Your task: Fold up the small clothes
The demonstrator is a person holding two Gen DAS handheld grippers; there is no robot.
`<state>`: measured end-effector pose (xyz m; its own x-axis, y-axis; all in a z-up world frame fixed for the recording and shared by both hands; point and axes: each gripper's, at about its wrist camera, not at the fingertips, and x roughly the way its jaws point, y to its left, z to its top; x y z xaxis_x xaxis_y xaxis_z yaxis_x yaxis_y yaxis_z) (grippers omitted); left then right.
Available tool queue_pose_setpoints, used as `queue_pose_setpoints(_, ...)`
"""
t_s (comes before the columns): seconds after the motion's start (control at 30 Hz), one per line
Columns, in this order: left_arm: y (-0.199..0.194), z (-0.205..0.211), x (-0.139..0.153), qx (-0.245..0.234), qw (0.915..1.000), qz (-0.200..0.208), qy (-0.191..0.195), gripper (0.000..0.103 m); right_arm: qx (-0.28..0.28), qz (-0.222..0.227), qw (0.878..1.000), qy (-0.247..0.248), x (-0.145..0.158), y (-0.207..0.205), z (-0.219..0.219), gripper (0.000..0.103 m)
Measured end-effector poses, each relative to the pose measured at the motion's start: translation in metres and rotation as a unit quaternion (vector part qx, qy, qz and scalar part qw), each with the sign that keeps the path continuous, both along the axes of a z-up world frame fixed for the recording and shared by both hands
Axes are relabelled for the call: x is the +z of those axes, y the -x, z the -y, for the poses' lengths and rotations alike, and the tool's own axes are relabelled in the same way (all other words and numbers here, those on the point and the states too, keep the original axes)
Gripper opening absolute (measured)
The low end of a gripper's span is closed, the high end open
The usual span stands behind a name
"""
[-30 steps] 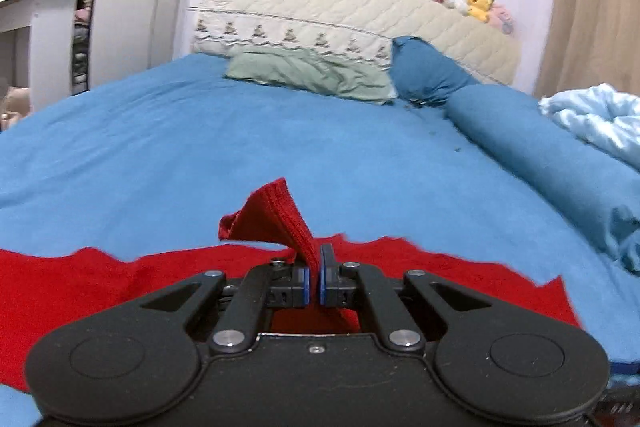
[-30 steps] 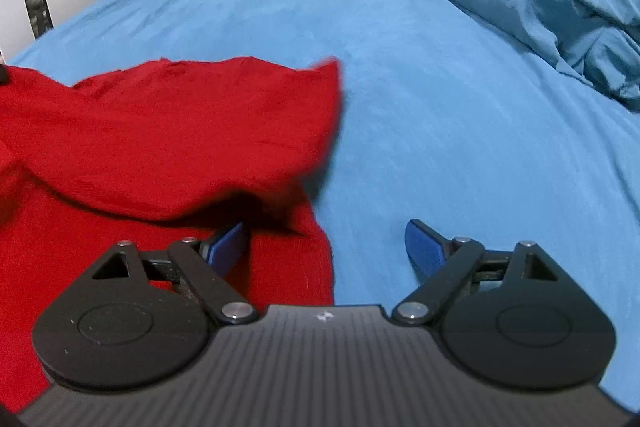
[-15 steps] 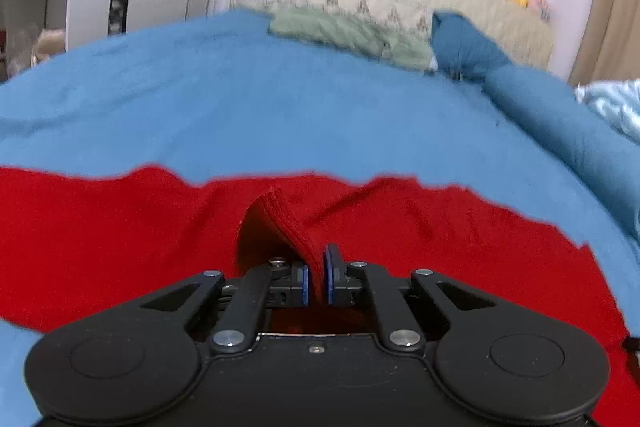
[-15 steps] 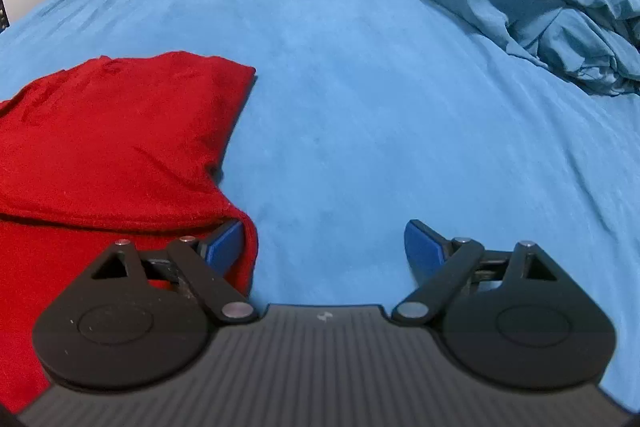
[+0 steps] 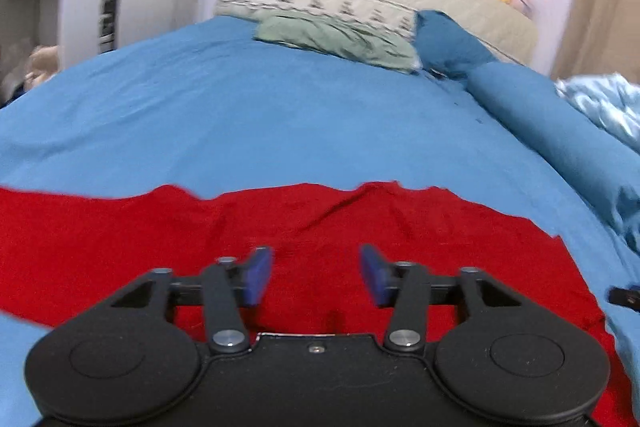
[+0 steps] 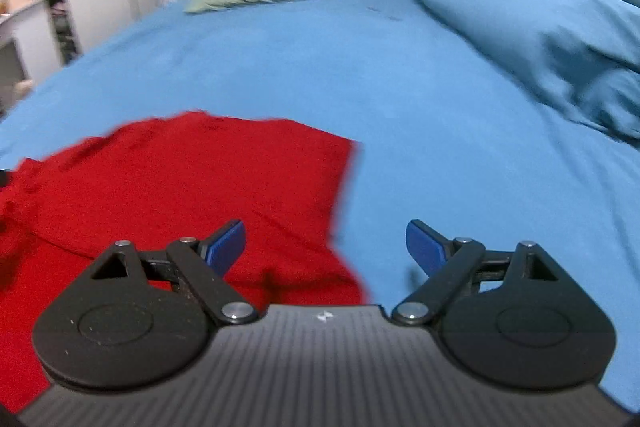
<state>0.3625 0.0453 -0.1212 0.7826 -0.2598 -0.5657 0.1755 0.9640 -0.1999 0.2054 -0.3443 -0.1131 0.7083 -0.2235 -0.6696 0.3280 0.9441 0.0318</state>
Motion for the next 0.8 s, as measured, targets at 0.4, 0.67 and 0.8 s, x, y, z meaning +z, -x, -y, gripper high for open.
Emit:
queue_pose_setpoints(0.4, -0.016, 0.028, -0.048, -0.009, 0.9968, -0.050, -0.062, 0.070, 0.009, -0.019, 0.999, -0.024, -0.054, -0.032, -0.009, 0.103)
queue_pose_setpoints(0.67, 0.005, 0.029, 0.004, 0.012, 0.9977, -0.051, -0.043, 0.070, 0.000, 0.000, 1.000, -0.019, -0.003, -0.017, -0.022, 0.103)
queue_pose_setpoints(0.8, 0.034, 0.027, 0.047, 0.013, 0.9984, -0.024, -0.049, 0.070, 0.005, 0.007, 1.000, -0.003, 0.045, -0.004, -0.039, 0.103)
